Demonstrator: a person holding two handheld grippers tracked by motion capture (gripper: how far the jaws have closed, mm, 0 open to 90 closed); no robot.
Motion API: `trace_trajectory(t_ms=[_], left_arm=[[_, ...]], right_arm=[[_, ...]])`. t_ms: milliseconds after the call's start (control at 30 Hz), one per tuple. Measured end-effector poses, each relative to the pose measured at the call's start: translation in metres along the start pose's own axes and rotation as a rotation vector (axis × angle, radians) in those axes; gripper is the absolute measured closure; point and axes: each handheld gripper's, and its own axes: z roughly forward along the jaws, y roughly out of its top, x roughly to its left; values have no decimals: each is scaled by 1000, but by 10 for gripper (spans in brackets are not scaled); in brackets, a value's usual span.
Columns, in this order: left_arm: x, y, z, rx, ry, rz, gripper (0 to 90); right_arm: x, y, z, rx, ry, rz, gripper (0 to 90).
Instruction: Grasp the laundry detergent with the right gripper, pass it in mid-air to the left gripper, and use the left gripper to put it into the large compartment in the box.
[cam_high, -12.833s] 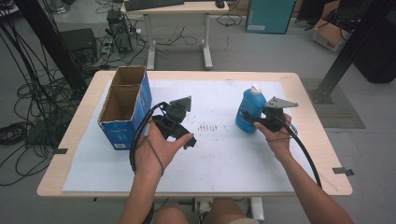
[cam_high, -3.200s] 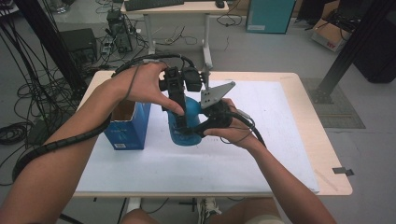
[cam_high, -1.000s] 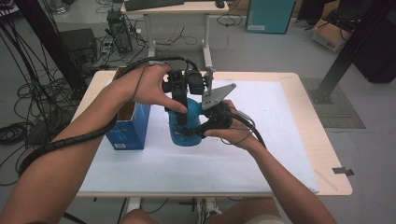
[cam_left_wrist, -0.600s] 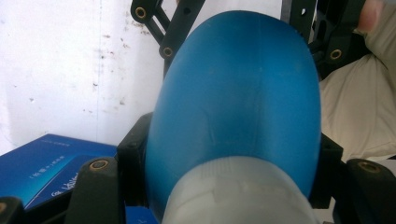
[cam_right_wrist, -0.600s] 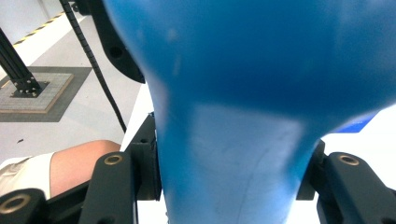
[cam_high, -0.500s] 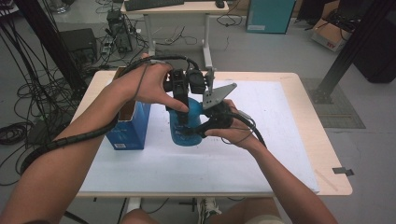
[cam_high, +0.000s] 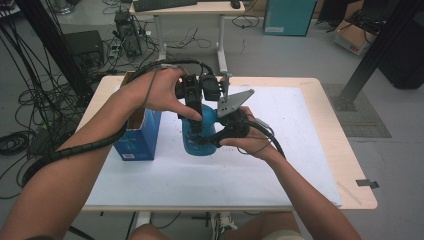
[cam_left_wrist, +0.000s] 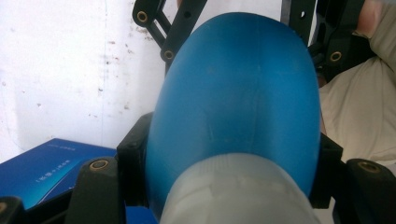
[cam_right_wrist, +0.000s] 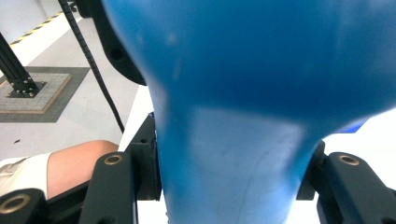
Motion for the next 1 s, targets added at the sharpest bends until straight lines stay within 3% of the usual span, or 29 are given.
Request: trace_trajectory(t_ms=[233, 500, 533, 633, 667, 833, 1000], left_arm=[[0, 1, 2, 9, 5, 7, 363], [0, 1, 4, 28, -20, 2, 366], [4, 2, 2, 64, -18, 54, 367], [3, 2, 4, 56, -27, 39, 368], [4, 2, 4, 61, -19, 56, 368], [4, 2, 4, 61, -26, 51, 368], [2, 2, 4, 53, -8, 46, 369]], right_arm=[[0, 0, 1, 7, -1, -3, 435], [1, -1, 3, 19, 14, 3, 430], [1, -2, 4, 18, 12, 1, 430], [0, -2, 5, 16, 10, -1, 429], [0, -3, 5, 15, 12, 0, 429], [0, -3, 5, 14, 13, -1, 427], [-1, -3, 5, 15, 6, -8, 426]])
